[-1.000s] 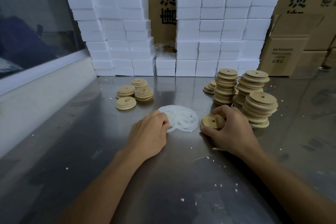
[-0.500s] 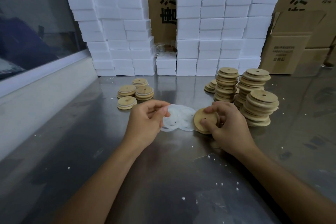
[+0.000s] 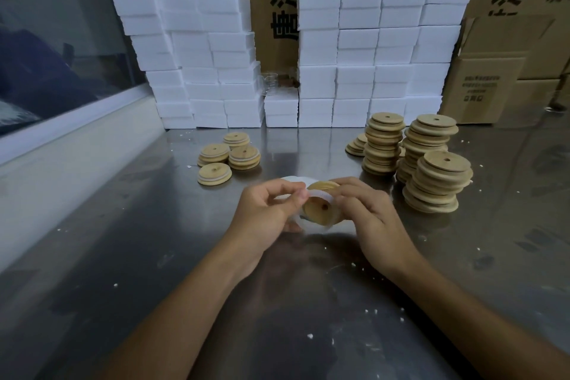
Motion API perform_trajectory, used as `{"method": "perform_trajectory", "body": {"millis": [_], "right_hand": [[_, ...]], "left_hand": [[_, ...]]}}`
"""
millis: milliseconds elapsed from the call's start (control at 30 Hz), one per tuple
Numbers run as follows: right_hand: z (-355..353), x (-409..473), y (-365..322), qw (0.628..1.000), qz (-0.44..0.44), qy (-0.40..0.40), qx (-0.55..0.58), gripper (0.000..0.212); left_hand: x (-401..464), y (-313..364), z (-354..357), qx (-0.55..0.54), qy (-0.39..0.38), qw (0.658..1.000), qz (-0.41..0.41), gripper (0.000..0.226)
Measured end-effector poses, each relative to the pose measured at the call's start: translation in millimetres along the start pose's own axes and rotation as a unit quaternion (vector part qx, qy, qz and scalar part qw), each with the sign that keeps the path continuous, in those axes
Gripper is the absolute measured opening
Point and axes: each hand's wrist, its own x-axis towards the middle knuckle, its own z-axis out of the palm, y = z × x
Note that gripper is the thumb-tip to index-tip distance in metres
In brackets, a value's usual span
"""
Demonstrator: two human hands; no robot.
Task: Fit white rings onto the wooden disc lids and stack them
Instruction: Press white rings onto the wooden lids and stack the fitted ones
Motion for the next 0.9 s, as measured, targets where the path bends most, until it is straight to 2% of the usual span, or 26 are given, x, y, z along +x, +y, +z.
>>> {"method": "perform_trajectory", "body": {"millis": [300,533,633,900], "right_hand": [[7,-4,2,0.997,-0.023,0.022,-0.066,0.013],[5,-4,4,0.992,-0.062,0.059,-0.092,0.007],[3,-3,7,0.991,-0.048,0.074,-0.096,0.003],[1,-1,6,0.995,-0.007,0.069,-0.073,0.003]], "left_hand": [[-3,-7,13,-0.054,0.045,0.997,0.044,0.014],[2,-11,10,0.056,0.079,0.99,0.1,0.025],[1,-9,10,0.085,0.084,0.986,0.116,0.029],[2,-6,4,0.095,0.083,0.986,0.112,0.024]]}}
